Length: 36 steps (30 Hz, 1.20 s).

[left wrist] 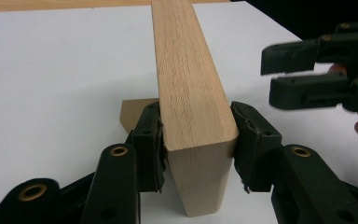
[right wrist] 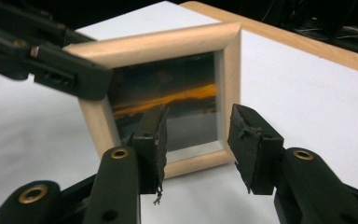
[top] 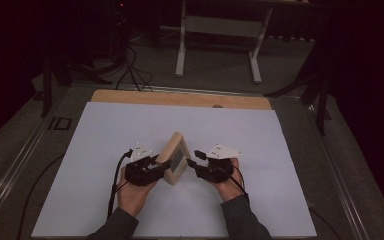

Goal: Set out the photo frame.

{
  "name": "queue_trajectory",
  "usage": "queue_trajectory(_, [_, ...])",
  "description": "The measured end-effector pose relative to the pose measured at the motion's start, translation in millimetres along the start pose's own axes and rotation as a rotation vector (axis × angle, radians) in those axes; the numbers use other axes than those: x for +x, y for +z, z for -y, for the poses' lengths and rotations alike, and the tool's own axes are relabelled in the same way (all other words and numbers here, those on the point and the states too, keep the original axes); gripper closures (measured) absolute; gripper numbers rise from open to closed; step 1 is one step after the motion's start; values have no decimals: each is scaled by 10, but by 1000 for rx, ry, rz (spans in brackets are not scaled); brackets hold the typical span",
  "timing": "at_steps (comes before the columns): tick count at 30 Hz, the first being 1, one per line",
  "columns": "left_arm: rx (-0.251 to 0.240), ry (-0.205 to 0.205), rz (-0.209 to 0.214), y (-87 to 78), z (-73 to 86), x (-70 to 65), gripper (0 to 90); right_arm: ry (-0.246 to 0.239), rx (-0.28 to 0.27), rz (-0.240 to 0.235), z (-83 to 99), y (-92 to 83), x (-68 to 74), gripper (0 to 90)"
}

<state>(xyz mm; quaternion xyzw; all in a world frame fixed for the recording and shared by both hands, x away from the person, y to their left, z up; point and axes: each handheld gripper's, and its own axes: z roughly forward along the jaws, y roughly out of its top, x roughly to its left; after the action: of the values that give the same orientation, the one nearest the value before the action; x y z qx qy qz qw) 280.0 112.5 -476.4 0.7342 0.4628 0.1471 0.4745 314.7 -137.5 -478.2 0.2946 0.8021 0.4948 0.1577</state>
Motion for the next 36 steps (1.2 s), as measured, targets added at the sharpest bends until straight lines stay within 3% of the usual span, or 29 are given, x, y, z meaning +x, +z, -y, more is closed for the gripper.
queue_trajectory(21, [2,146,19,12,22,-175,603,30,-49,35,-63,-149,-117,574])
queue_trajectory(36, [-17,242,20,13,89,-312,603,12,-83,54,-122,-245,-141,796])
